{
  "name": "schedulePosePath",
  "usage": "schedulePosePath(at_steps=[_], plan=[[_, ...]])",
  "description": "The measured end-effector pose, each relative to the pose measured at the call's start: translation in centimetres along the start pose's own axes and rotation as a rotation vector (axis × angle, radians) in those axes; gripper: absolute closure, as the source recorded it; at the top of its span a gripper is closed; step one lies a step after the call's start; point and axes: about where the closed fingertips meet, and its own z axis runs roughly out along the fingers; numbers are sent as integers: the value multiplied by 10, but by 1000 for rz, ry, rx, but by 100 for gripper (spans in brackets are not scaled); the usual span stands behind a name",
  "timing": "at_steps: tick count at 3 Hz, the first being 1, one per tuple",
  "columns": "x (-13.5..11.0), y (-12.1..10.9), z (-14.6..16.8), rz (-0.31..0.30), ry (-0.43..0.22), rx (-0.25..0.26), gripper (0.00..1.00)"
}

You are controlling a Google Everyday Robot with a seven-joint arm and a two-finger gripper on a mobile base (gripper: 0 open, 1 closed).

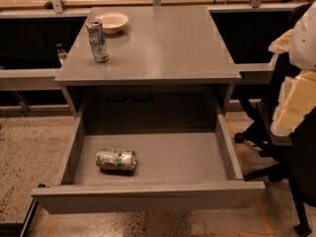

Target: Pick 7up can from top drawer and place on counter

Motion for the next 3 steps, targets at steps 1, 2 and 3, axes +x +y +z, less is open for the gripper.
schedulePosePath(at_steps=[1, 2, 3], plan=[[0, 0, -1, -1, -1, 3, 0], [-19, -1, 8, -33, -69, -6, 0], [-56, -3, 34, -92, -230, -57, 0]])
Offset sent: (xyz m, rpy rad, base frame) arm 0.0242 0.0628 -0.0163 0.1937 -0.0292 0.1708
